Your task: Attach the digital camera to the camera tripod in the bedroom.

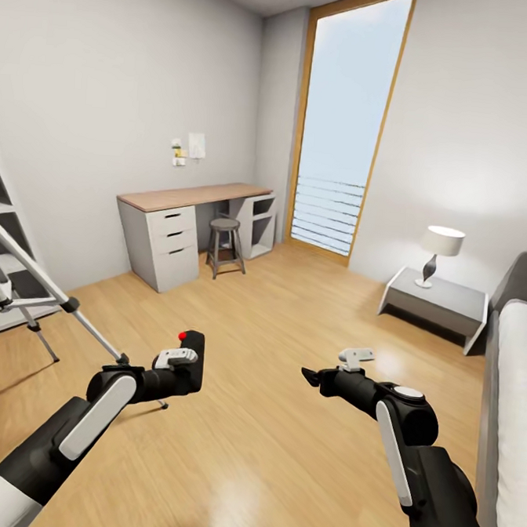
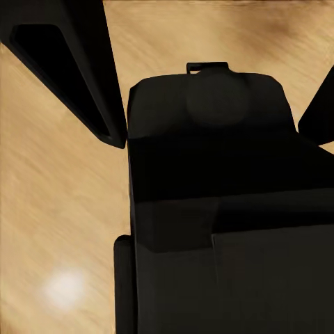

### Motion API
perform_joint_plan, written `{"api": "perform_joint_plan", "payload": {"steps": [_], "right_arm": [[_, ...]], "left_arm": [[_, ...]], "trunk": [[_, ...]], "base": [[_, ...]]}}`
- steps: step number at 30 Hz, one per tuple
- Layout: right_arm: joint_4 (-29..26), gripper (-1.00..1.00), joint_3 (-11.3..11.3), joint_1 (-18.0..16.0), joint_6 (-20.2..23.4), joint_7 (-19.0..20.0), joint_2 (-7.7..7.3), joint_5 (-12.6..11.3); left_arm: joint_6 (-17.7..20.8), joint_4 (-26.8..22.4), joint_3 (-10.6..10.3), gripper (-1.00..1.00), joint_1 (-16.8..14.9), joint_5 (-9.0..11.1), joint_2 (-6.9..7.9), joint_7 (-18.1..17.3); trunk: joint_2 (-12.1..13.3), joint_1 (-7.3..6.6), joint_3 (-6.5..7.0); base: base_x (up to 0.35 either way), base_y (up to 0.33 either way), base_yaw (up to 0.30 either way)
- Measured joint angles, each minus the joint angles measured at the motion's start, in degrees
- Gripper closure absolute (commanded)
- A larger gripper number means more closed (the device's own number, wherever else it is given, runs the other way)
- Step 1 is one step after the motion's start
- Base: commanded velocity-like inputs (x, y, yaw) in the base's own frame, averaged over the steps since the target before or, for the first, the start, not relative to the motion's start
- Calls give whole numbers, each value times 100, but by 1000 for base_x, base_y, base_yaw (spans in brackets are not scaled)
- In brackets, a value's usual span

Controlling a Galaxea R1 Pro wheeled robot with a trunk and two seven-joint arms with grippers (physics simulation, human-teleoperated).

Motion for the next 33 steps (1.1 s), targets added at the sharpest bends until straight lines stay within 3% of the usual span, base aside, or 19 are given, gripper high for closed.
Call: {"api": "perform_joint_plan", "payload": {"steps": [2, 3, 10, 13, 15, 17, 23, 33], "right_arm": [[0, -100, 0, 0, 2, 1, 0, 0], [1, -100, 10, 16, 10, 1, 34, -7], [3, -100, 14, 17, 19, 0, 46, -6], [3, -100, 17, 17, 21, -2, 49, -7], [3, -100, 23, 17, 26, -3, 51, -10], [3, -100, 28, 17, 29, -4, 54, -12], [3, -100, 44, 17, 30, -4, 59, -16], [3, -100, 47, 17, 31, -4, 53, -14]], "left_arm": [[-9, 18, 11, 100, 12, 27, 22, 4], [-19, 50, 50, 100, 53, -25, 155, 18], [-57, 51, 139, 100, 291, 22, 286, 21], [-69, 5, 356, 100, 557, 11, 377, 18], [-81, -34, 660, 100, 841, 11, 438, 20], [-89, -44, 804, 100, 962, 22, 460, 21], [-101, -21, 967, 100, 1112, 34, 450, 31], [-204, 46, 1056, 100, 1179, 40, 440, 31]], "trunk": [[80, -44, 25], [120, -66, 41], [401, -220, 165], [483, -264, 201], [483, -264, 201], [483, -264, 201], [483, -264, 201], [483, -264, 201]], "base": [[0, 0, -95], [0, 0, 2], [0, 0, 168], [0, 0, 248], [0, 0, 264], [0, 0, 268], [0, 0, 273], [0, 0, 267]]}}
